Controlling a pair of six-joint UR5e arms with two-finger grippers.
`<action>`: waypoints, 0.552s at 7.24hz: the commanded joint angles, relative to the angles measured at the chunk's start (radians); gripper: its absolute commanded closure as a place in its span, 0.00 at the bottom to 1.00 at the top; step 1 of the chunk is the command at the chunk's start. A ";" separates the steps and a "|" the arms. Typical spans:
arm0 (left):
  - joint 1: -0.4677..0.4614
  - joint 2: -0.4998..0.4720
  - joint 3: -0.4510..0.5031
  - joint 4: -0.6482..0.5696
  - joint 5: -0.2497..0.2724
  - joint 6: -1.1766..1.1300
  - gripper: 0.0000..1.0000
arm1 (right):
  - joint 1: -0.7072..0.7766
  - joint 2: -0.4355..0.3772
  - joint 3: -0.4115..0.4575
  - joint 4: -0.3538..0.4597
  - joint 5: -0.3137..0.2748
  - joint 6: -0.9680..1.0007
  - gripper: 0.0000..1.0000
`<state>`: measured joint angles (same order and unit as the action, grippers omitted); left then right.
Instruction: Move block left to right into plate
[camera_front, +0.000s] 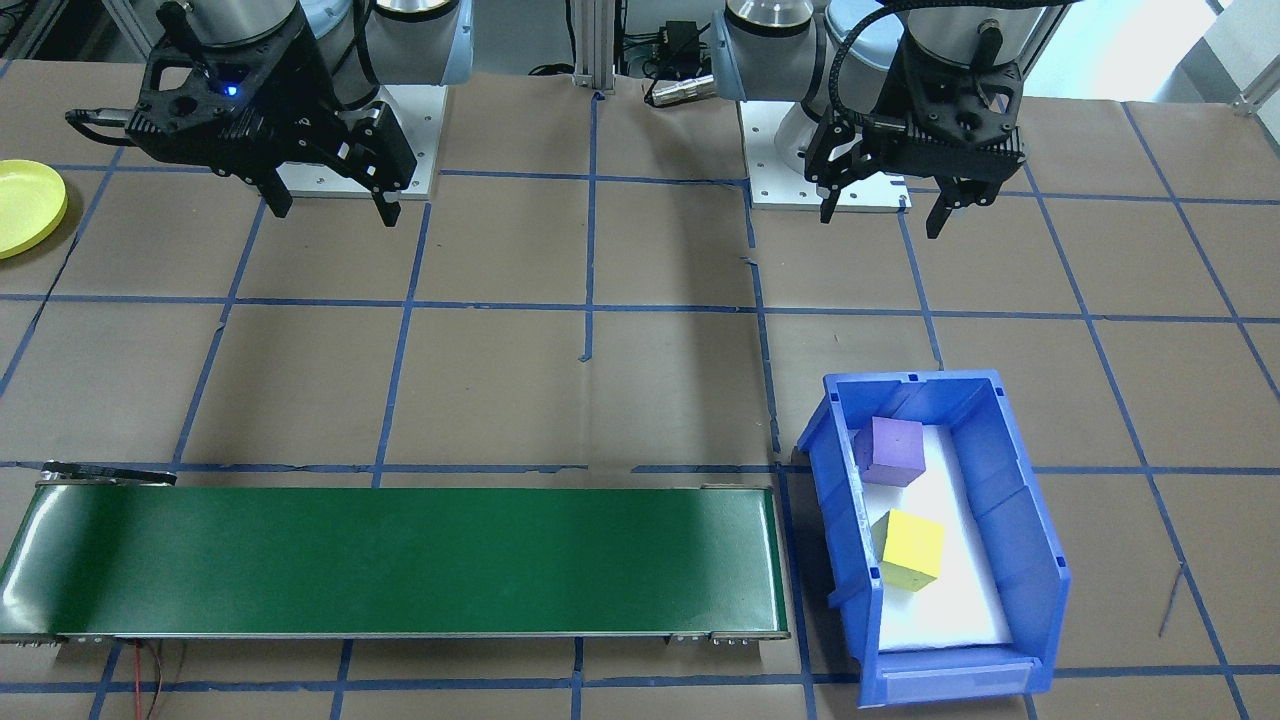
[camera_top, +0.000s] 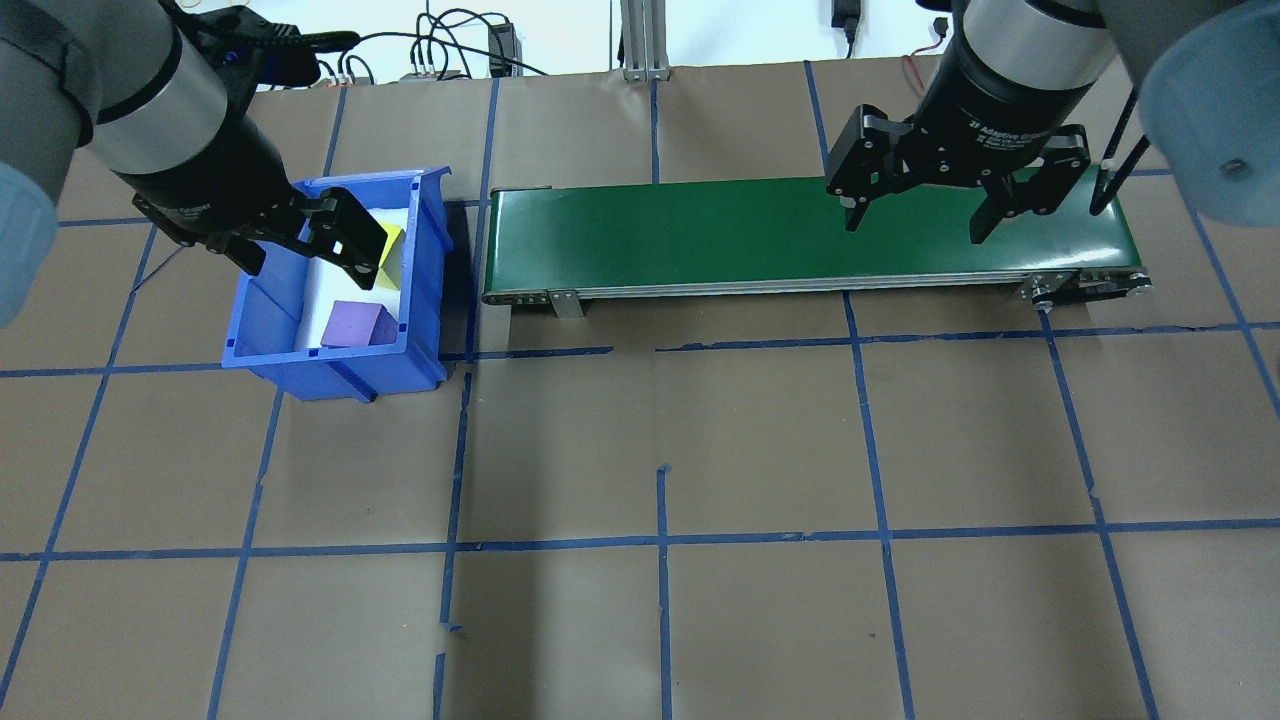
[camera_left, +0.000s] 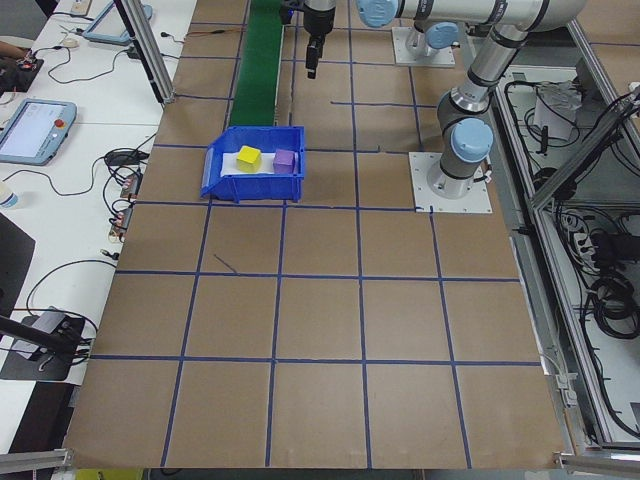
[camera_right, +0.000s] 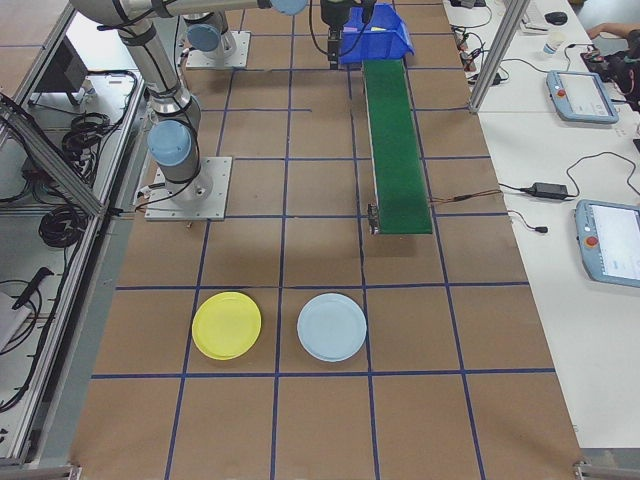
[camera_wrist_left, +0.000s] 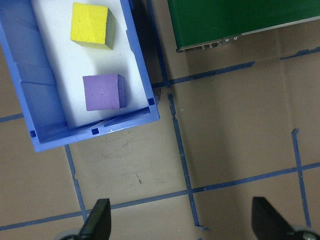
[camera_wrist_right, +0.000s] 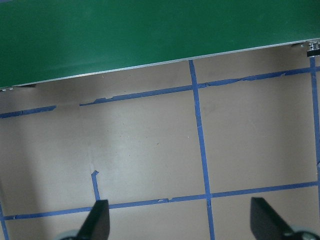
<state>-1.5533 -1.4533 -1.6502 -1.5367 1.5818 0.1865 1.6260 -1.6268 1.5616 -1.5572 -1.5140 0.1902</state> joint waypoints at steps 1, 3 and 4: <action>-0.001 0.004 -0.003 0.003 0.000 -0.004 0.00 | 0.002 -0.001 0.000 0.000 0.000 0.000 0.00; 0.019 0.002 0.024 0.004 0.004 0.007 0.00 | 0.002 -0.001 0.000 0.000 0.000 0.000 0.00; 0.050 -0.002 0.026 0.004 0.004 0.071 0.00 | 0.003 -0.001 0.002 0.000 0.000 0.000 0.00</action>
<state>-1.5321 -1.4524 -1.6307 -1.5327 1.5850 0.2080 1.6276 -1.6275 1.5621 -1.5570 -1.5140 0.1906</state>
